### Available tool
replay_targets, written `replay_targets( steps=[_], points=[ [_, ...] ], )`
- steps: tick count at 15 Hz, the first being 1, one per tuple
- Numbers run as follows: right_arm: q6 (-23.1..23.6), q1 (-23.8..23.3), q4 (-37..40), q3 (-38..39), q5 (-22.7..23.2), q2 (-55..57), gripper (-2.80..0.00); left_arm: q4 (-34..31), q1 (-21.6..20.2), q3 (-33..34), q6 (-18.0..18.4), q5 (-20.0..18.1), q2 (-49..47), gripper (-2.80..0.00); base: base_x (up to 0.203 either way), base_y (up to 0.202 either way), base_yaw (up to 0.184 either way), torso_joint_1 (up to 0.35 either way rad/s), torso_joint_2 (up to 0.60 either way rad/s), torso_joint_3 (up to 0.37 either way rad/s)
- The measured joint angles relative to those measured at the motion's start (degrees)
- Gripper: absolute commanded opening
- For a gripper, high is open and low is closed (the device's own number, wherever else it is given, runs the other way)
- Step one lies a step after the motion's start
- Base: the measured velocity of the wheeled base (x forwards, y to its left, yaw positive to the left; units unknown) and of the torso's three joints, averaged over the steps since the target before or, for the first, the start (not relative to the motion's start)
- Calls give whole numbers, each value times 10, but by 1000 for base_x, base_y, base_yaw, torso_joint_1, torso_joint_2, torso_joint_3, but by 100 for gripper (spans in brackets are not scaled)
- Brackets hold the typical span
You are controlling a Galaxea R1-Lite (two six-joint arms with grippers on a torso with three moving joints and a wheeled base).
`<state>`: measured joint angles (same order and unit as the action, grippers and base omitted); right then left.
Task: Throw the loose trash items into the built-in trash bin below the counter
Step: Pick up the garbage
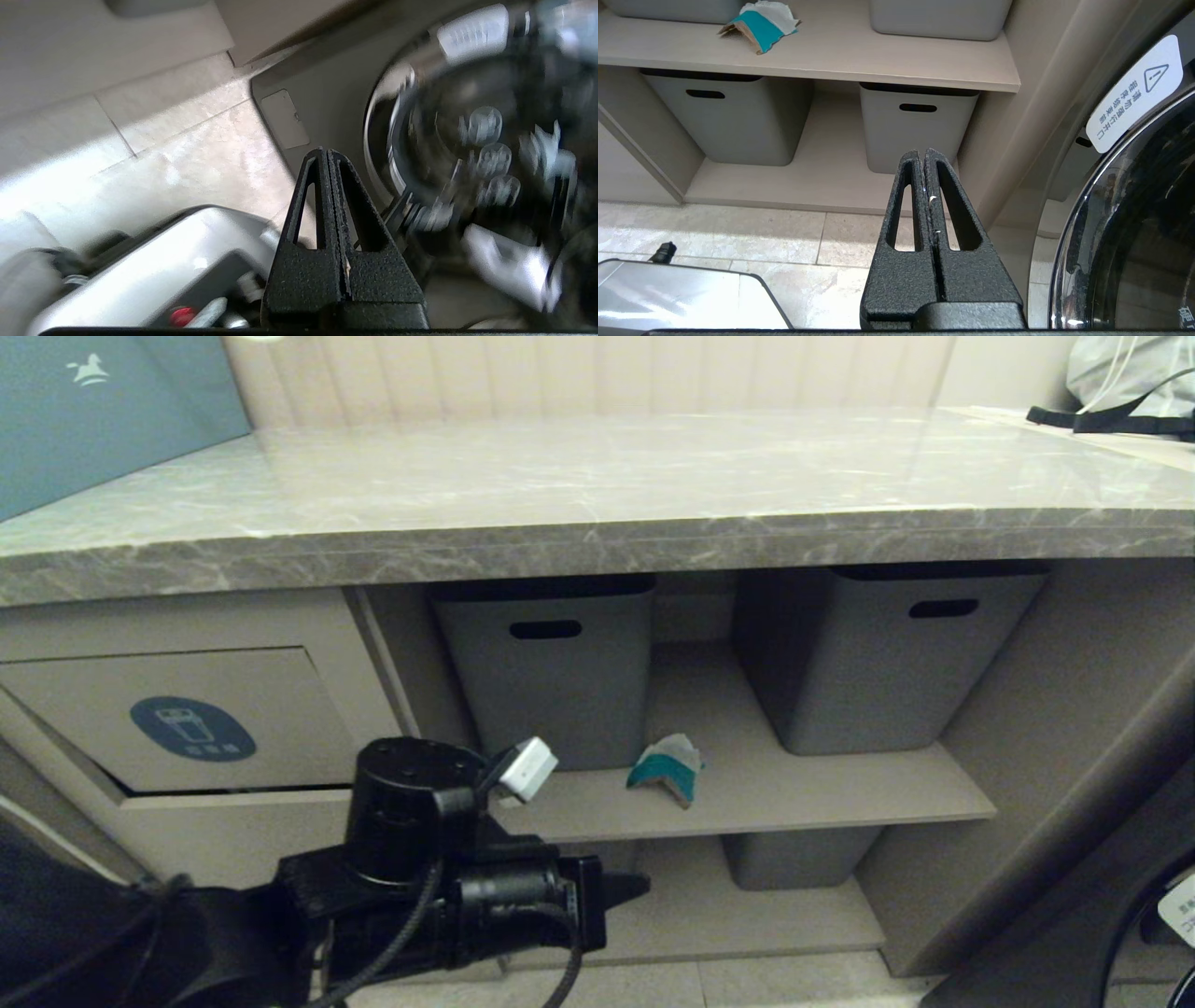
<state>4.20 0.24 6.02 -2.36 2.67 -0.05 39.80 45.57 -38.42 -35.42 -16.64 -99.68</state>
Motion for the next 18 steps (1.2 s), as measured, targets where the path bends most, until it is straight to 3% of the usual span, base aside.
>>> replay_targets(
  steps=[2,4,6,8,11,14,16,18],
  points=[
    [0,0,0,0,0,0,-280,-2,21,-62,-89,66,-46,-280,0,0,0,0,0,0],
    [0,0,0,0,0,0,-280,-8,30,-125,-156,151,-99,-280,0,0,0,0,0,0],
    [0,0,0,0,0,0,-280,-8,33,-163,-151,220,-147,-280,0,0,0,0,0,0],
    [0,0,0,0,0,0,-280,-4,33,-174,-109,227,-175,-280,0,0,0,0,0,0],
    [0,0,0,0,0,0,-280,-2,20,-176,-14,168,-198,-280,0,0,0,0,0,0],
    [0,0,0,0,0,0,-280,-3,16,-181,133,117,-217,-280,0,0,0,0,0,0],
    [0,0,0,0,0,0,-280,-9,14,-194,237,108,-231,-280,0,0,0,0,0,0],
    [0,0,0,0,0,0,-280,-13,13,-213,317,111,-242,-280,0,0,0,0,0,0]
  ],
)
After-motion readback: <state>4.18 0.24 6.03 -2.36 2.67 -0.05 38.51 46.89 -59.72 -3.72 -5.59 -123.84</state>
